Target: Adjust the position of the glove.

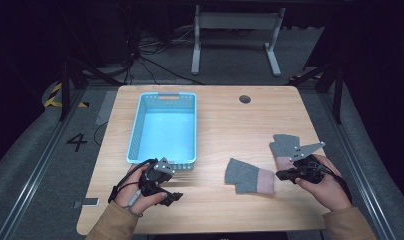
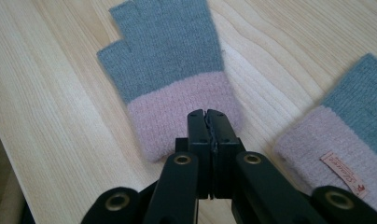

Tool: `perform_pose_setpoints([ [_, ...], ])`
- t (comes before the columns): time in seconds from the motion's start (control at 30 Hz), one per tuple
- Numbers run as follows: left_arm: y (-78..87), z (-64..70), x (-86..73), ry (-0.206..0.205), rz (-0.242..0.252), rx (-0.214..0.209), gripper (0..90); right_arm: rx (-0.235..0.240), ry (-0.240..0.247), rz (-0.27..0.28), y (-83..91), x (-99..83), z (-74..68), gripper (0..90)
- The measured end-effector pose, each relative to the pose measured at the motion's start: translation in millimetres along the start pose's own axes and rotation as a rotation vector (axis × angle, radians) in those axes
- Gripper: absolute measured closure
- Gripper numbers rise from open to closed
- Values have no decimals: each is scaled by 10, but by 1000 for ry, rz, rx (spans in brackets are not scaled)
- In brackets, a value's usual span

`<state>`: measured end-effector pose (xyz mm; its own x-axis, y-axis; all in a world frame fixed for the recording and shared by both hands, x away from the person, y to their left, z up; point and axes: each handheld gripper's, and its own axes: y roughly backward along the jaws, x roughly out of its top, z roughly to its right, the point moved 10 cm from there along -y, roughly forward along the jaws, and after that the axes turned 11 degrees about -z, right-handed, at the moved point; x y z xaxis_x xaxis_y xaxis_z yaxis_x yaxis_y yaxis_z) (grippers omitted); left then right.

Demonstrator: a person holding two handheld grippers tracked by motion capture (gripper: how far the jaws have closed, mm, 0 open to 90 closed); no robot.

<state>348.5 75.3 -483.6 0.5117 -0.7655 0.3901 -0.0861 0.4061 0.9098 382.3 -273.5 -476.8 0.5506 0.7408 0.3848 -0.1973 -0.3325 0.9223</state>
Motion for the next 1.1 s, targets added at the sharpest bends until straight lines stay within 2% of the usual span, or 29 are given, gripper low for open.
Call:
perform_pose_setpoints([
  [0.27,0,-1,6,3,1,-2,287,-12,-39,-16,-17,-32,46,899],
  [0.57,-8,-3,18,0,-1,-4,286,-37,-93,-47,-146,-94,131,899],
  [0.67,-19,-4,29,-3,-5,-6,286,-49,-125,-65,-223,-133,166,899],
  [1.1,-17,-6,-18,10,-6,-5,284,-63,-135,-102,-361,-122,198,899],
])
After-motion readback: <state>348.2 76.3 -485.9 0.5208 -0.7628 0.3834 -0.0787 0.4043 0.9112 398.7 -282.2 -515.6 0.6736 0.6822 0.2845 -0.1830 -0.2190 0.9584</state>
